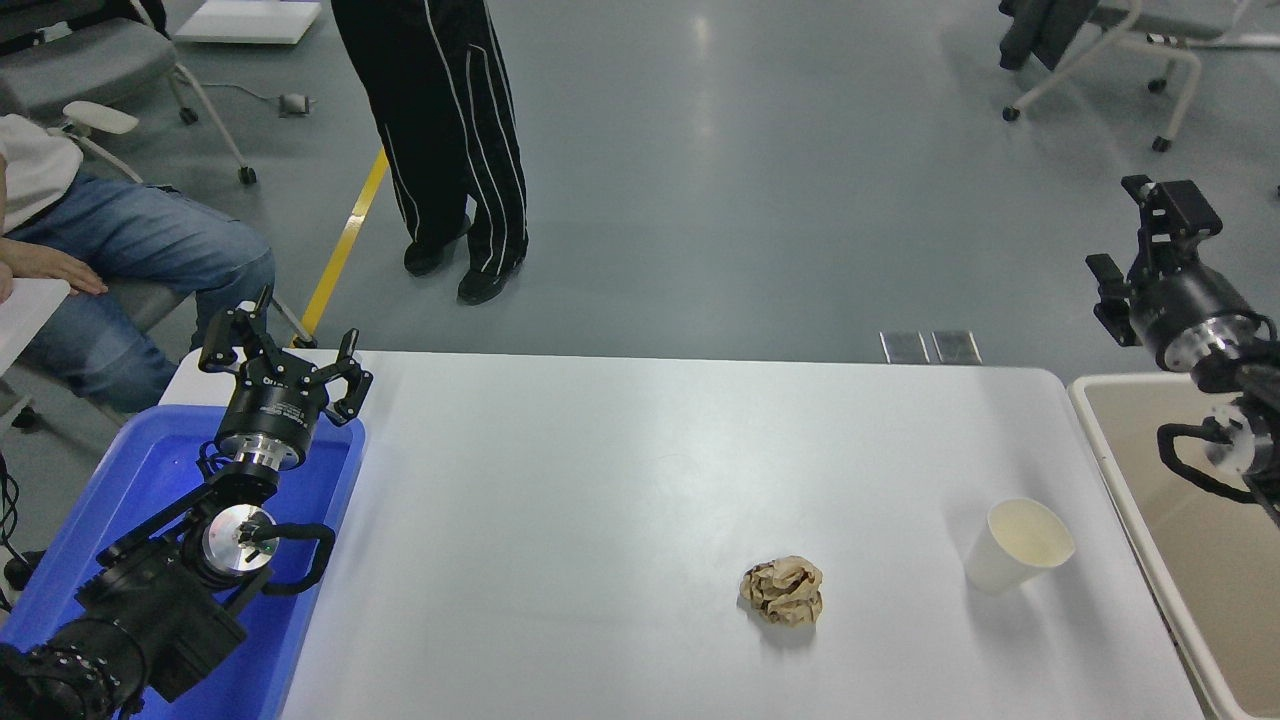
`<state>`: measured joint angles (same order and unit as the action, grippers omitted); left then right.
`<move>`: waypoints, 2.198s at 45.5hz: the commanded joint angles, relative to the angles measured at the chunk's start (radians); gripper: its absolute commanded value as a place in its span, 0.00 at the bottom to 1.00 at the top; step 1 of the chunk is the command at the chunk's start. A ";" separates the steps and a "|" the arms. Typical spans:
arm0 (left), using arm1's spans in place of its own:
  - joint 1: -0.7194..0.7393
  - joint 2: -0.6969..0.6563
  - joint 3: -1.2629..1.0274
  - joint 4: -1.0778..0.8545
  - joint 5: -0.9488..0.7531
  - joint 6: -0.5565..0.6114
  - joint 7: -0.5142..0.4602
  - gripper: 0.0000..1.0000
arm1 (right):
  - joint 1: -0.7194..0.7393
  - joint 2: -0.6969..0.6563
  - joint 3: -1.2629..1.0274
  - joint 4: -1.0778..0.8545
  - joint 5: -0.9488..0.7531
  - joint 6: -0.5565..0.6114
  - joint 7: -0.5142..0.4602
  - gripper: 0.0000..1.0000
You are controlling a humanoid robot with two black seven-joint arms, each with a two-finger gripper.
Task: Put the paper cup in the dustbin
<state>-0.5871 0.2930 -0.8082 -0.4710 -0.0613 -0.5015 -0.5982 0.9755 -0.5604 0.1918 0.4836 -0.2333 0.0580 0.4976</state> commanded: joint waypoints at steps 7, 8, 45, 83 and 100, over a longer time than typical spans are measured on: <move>0.001 0.000 0.000 0.000 0.000 0.000 0.000 1.00 | 0.253 -0.027 -0.636 -0.013 -0.006 0.086 -0.001 0.99; 0.000 0.000 0.000 0.000 0.000 0.000 0.000 1.00 | 0.267 -0.027 -0.682 -0.013 -0.006 0.103 -0.001 0.99; 0.000 0.000 0.000 0.000 0.000 0.000 0.000 1.00 | 0.509 -0.039 -0.983 0.334 -0.978 0.287 0.012 0.99; 0.000 0.000 0.000 0.000 0.000 0.000 0.000 1.00 | 0.407 0.004 -1.055 0.306 -0.985 0.273 0.010 0.99; 0.000 0.000 0.000 0.000 0.000 0.000 0.001 1.00 | 0.328 0.011 -1.019 0.221 -0.974 0.269 0.010 0.95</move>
<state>-0.5873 0.2930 -0.8084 -0.4709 -0.0614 -0.5016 -0.5975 1.3498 -0.5545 -0.8524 0.7457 -1.2116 0.3292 0.5076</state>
